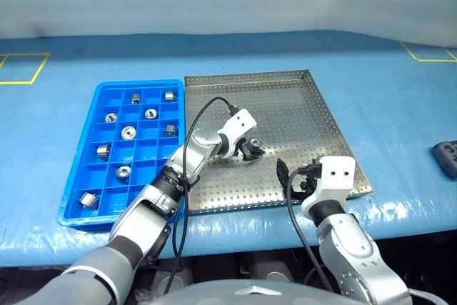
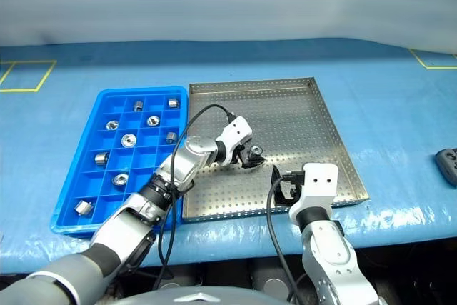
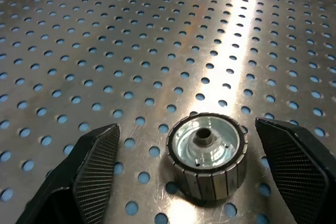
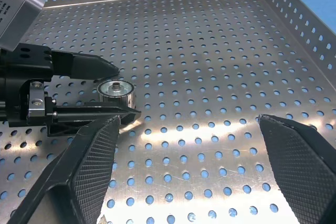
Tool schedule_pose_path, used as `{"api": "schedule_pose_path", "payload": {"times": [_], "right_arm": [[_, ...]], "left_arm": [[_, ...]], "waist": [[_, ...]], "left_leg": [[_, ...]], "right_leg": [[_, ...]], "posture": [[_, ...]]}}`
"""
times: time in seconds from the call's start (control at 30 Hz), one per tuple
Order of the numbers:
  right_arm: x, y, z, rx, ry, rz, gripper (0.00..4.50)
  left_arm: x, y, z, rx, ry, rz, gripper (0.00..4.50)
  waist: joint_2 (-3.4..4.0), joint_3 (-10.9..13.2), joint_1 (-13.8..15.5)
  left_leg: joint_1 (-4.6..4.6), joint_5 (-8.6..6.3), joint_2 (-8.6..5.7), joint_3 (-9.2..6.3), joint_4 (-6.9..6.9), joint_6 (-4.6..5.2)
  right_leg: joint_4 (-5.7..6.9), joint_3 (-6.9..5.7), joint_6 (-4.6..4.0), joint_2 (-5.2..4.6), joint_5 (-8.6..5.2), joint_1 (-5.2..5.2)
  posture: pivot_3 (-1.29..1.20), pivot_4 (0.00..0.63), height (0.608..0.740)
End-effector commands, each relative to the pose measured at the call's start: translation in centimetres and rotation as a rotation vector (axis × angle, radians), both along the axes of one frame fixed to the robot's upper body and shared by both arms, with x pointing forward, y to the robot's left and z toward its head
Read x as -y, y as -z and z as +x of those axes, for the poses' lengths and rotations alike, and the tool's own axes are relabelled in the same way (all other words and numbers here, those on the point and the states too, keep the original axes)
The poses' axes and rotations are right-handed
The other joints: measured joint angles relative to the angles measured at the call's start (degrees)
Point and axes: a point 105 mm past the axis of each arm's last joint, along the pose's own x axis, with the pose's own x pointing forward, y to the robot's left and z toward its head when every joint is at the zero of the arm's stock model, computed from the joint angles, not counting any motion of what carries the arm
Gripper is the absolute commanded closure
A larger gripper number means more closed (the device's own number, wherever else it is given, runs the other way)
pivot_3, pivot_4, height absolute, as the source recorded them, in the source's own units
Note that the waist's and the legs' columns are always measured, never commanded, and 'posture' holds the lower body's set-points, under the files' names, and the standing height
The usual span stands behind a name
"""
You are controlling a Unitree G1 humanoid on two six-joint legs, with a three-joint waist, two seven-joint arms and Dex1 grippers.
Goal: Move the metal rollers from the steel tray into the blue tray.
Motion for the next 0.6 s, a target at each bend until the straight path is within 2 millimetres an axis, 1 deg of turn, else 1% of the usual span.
{"api": "schedule_pose_path", "payload": {"times": [0.03,0.1,0.2,0.3,0.37,0.5,0.6], "right_arm": [[-0.1,-1.4,0.1,0.066,0.003,0.008,0.00],[-0.2,-1.5,0.3,0.067,-0.006,0.009,0.00],[-0.3,-1.5,0.4,0.067,-0.017,0.008,0.00],[-0.5,-1.5,0.6,0.069,-0.032,0.008,0.00],[-0.8,-1.5,0.8,0.070,-0.050,0.007,0.00],[-1.7,-1.7,1.4,0.081,-0.106,0.005,0.00],[-2.6,-1.9,1.9,0.091,-0.160,0.002,0.00]], "left_arm": [[0.5,-0.7,0.1,0.019,0.010,-0.011,1.21],[0.5,-0.9,0.0,0.012,0.012,-0.033,2.00],[0.5,-1.5,-0.2,0.018,0.020,-0.064,2.85],[0.3,-2.4,-0.2,0.033,0.018,-0.105,2.84],[-0.1,-3.5,-0.2,0.054,0.006,-0.146,2.84],[-1.1,-6.5,-0.2,0.095,-0.046,-0.267,2.84],[-2.3,-8.5,-0.8,0.138,-0.064,-0.333,2.84]], "waist": [[0.00,0.0,0.0],[0.00,0.0,0.1],[0.00,0.0,0.1],[0.00,0.0,0.2],[0.00,0.0,0.2],[0.00,0.0,0.4],[0.00,0.0,0.7]], "left_leg": [[0.00,0.00,0.00,0.01,0.00,0.00],[0.01,0.00,-0.01,0.01,0.01,0.00],[0.01,0.00,-0.01,0.01,0.01,0.00],[0.00,0.00,0.00,0.00,0.00,0.00],[0.00,0.00,0.00,0.00,0.00,0.00],[0.01,0.00,0.00,-0.05,0.01,0.00],[0.03,0.00,0.00,-0.09,0.01,0.00]], "right_leg": [[0.00,0.00,0.00,-0.01,0.00,0.00],[0.00,0.01,0.02,-0.01,0.01,0.01],[0.00,0.01,0.02,-0.01,0.01,0.01],[0.00,0.01,0.01,0.00,0.01,-0.01],[0.01,0.01,0.01,0.00,0.01,-0.01],[0.05,0.02,0.01,-0.01,0.01,0.00],[0.07,0.04,0.01,-0.01,0.01,0.00]], "posture": [[-0.10,0.150,0.740],[-0.08,0.150,0.740],[-0.07,0.150,0.740],[-0.05,0.150,0.740],[-0.04,0.150,0.740],[0.00,0.150,0.740],[0.04,0.150,0.740]]}}
